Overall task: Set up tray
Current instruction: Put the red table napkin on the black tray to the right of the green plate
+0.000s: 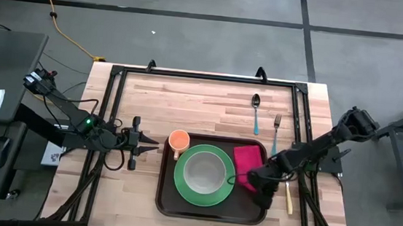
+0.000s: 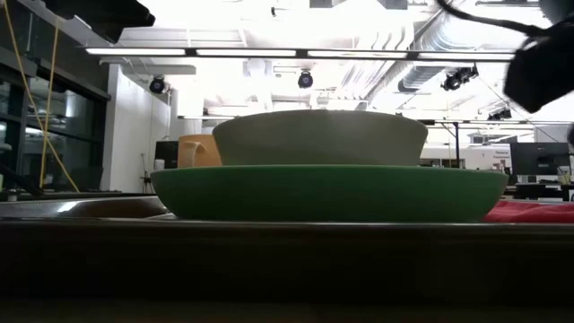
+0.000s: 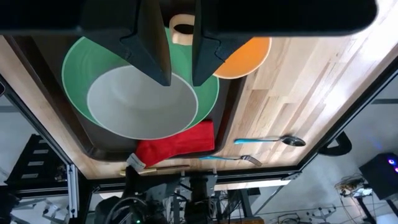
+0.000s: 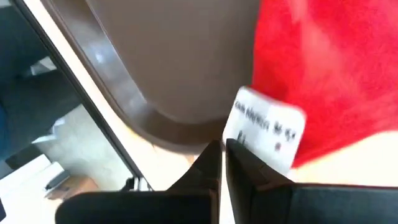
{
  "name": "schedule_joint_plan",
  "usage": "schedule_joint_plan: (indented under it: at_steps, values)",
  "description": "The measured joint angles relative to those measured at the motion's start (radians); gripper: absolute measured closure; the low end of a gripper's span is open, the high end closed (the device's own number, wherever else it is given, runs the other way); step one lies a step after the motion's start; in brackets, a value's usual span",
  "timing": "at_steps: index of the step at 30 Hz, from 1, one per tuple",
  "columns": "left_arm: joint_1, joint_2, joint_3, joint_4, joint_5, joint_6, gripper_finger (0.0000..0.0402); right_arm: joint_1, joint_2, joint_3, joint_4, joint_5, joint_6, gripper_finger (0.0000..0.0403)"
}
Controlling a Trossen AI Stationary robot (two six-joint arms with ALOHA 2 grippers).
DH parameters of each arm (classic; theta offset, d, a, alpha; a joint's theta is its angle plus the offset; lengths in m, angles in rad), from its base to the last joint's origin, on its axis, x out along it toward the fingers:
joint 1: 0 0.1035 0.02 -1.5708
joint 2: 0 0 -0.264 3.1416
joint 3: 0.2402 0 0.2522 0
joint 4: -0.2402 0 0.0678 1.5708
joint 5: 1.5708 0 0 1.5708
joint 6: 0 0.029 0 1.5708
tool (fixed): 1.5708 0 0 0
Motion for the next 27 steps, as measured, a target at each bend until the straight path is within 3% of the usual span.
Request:
schedule_joint_plan:
  at_steps: [7,15,20,27]
  values:
    - [0.0,0.0,0.0,0.0,0.0,0.0,0.0305,0.06,-0.055,0.0,0.013,0.05,0.137,0.0403]
    - [0.0,0.0,0.0,0.0,0.0,0.0,0.0305,0.08,-0.198,0.001,-0.087,0.204,0.247,0.0396]
    - [0.0,0.0,0.0,0.0,0.0,0.0,0.0305,0.079,-0.225,0.001,-0.156,0.216,0.286,0.0362]
    - [0.0,0.0,0.0,-0.01,0.0,0.0,0.0305,0.051,-0.224,0.001,-0.142,0.209,0.319,0.0285]
